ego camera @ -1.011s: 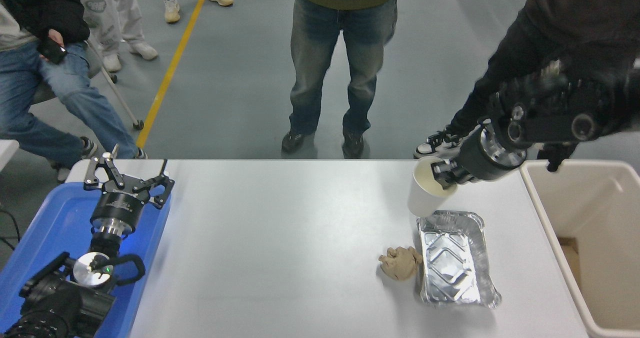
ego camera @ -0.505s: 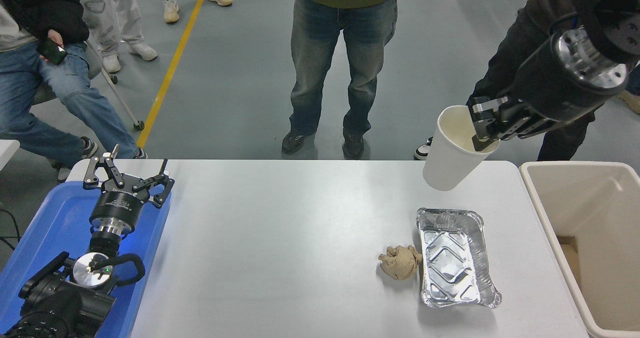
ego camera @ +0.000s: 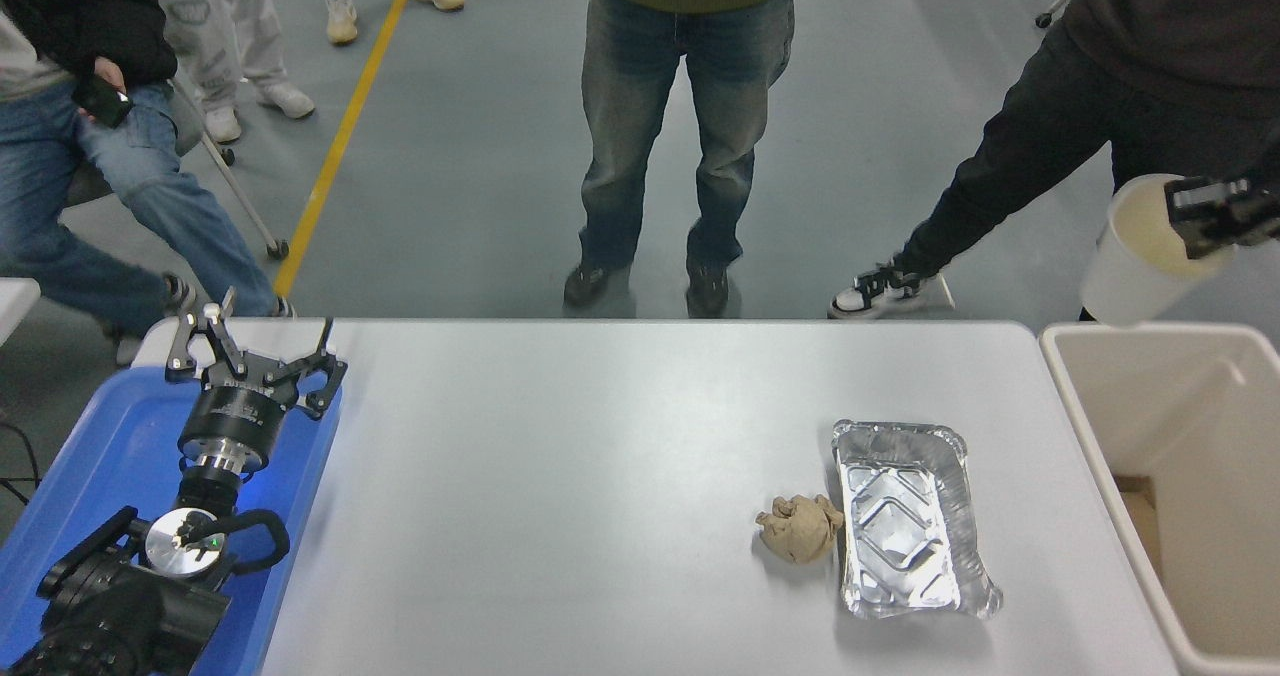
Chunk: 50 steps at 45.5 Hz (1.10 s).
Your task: Pick up paper cup place in dustbin
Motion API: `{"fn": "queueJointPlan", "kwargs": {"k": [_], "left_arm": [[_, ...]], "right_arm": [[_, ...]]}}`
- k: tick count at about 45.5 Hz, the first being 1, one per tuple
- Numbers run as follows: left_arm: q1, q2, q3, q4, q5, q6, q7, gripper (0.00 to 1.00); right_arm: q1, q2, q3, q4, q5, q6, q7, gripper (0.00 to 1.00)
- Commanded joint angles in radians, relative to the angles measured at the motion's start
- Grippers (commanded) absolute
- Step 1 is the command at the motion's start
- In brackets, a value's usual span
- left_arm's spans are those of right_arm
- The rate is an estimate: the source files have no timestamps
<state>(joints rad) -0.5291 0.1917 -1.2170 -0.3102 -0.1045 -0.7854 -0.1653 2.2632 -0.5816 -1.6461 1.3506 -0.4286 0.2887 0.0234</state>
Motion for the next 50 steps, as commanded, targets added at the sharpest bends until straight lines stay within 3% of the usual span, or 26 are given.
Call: {"fn": "queueJointPlan", "kwargs": {"k": [1, 14, 25, 35, 47, 49, 50], "left_arm": [[0.0, 0.0, -0.001, 0.0, -0.001, 0.0, 0.0, 0.99], [0.0, 0.0, -0.001, 0.0, -0.001, 0.0, 0.0, 0.99], [0.0, -0.001, -0.001, 0.0, -0.001, 0.0, 0.0, 0.99], [0.0, -0.001, -0.001, 0.0, -0.001, 0.0, -0.002, 0.99], [0.0, -0.001, -0.001, 0.0, -0.001, 0.0, -0.002, 0.99], [0.0, -0.001, -0.001, 0.0, -0.001, 0.0, -0.002, 0.99], [0.0, -0.001, -0.001, 0.0, -0.001, 0.0, -0.002, 0.99]], "right_arm": [[-0.379, -0.156, -0.003, -0.286, -0.044, -0.216, 0.001, 0.0], [-0.994, -0.202, 0.483, -0.603, -0.004, -0.261, 0.0, 0.0], [-1.441, -0.087, 0.956, -0.912, -0.016, -0.27, -0.002, 0.0], [-1.536, 0.005, 1.026, -0.987, -0.012, -0.31, -0.005, 0.0], [-1.548, 0.023, 1.036, -0.989, -0.006, -0.332, -0.003, 0.0], [-1.547, 0.023, 1.036, -0.986, -0.002, -0.333, -0.003, 0.11], [-1.547, 0.023, 1.036, -0.984, -0.001, -0.332, -0.003, 0.31]]}}
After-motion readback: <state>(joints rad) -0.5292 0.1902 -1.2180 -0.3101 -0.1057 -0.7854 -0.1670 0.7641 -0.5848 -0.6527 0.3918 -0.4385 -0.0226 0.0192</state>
